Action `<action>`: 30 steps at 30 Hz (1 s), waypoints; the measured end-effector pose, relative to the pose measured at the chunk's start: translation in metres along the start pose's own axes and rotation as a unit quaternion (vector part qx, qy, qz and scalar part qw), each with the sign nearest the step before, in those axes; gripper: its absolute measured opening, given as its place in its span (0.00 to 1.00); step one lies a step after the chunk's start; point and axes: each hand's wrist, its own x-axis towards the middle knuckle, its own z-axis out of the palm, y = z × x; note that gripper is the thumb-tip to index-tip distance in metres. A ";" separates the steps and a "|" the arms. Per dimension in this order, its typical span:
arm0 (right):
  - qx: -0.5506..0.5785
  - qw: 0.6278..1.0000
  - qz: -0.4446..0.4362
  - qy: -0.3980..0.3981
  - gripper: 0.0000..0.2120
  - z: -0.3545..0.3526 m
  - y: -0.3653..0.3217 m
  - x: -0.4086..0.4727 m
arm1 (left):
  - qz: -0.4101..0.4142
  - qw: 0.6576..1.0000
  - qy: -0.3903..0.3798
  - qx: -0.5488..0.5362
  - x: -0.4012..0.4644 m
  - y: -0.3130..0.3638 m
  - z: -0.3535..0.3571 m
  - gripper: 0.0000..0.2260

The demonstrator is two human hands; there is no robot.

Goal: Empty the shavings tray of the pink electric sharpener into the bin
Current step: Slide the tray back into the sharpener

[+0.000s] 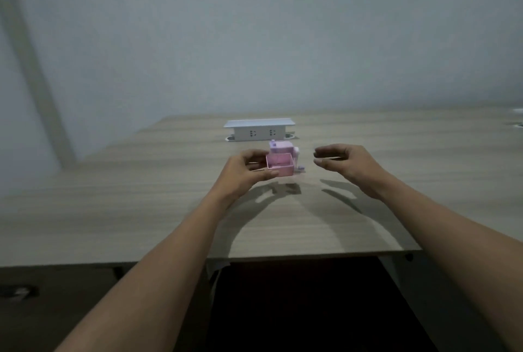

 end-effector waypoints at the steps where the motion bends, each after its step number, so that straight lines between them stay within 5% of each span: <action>1: -0.006 1.000 -0.007 0.007 0.18 0.007 0.003 0.008 | -0.007 1.000 0.012 0.008 0.002 -0.007 -0.011 0.25; 13: 0.029 0.999 -0.038 0.010 0.22 0.060 0.024 0.079 | -0.069 0.995 0.020 0.063 0.042 -0.055 -0.073 0.27; 30: 0.001 0.998 -0.061 -0.028 0.23 0.065 0.039 0.091 | -0.060 0.994 -0.036 0.082 0.080 -0.066 -0.044 0.24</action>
